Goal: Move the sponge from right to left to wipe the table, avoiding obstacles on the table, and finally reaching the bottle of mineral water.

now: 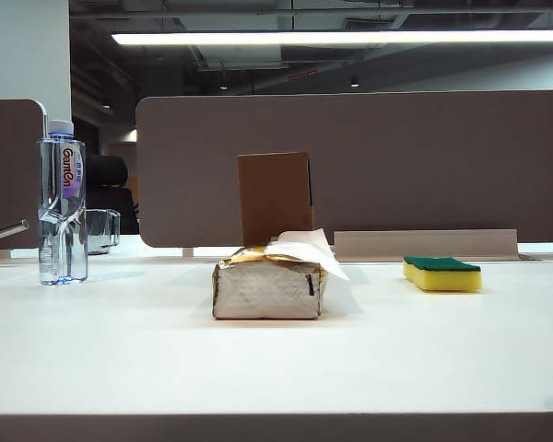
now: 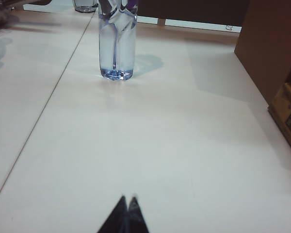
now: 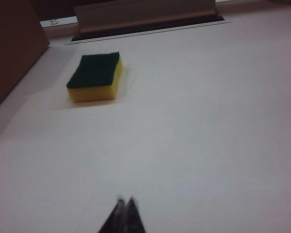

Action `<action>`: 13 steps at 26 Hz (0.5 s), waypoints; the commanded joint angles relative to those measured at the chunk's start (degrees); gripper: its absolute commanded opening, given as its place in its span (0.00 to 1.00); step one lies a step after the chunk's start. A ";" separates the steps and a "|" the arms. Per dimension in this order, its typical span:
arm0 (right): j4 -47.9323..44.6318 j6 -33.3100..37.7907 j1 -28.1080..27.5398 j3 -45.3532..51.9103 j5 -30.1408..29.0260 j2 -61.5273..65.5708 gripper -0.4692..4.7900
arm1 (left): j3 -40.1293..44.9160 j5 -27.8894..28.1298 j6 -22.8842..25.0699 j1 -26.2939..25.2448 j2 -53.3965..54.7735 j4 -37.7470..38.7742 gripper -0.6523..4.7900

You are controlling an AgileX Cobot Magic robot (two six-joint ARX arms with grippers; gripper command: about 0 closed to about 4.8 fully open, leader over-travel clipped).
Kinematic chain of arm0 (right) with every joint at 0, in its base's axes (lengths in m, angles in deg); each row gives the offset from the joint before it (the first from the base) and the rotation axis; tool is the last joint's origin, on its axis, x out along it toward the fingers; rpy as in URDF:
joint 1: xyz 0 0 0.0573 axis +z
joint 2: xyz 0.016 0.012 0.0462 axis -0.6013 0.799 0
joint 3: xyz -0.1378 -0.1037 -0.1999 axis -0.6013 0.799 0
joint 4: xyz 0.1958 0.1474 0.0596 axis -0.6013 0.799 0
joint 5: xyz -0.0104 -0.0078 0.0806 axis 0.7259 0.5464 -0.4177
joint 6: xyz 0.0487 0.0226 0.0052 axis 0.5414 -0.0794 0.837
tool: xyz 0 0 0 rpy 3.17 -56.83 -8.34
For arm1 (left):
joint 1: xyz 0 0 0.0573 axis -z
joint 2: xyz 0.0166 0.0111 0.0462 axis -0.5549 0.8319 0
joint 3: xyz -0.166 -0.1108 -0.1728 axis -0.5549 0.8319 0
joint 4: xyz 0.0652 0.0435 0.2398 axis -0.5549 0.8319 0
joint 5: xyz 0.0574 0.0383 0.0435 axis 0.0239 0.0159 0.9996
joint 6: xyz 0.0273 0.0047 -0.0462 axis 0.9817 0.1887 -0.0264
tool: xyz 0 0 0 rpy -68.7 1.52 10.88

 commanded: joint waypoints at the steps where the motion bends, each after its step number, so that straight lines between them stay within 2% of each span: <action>1: -0.87 -0.17 -0.04 0.09 0.09 -0.02 0.09 | -0.15 -0.07 0.24 -0.04 0.07 -1.03 0.11; 9: -0.87 -0.15 -0.02 0.09 0.04 -0.02 0.09 | -0.20 -0.57 0.02 -0.04 0.07 -1.25 0.11; 12: -0.79 -0.15 -0.02 0.09 0.04 -0.02 0.09 | -0.52 -4.11 -0.22 -0.04 0.07 -1.36 0.12; 13: -0.87 -0.15 -0.02 0.09 0.02 -0.02 0.09 | -0.63 -7.32 -0.98 -0.04 0.07 -2.23 0.18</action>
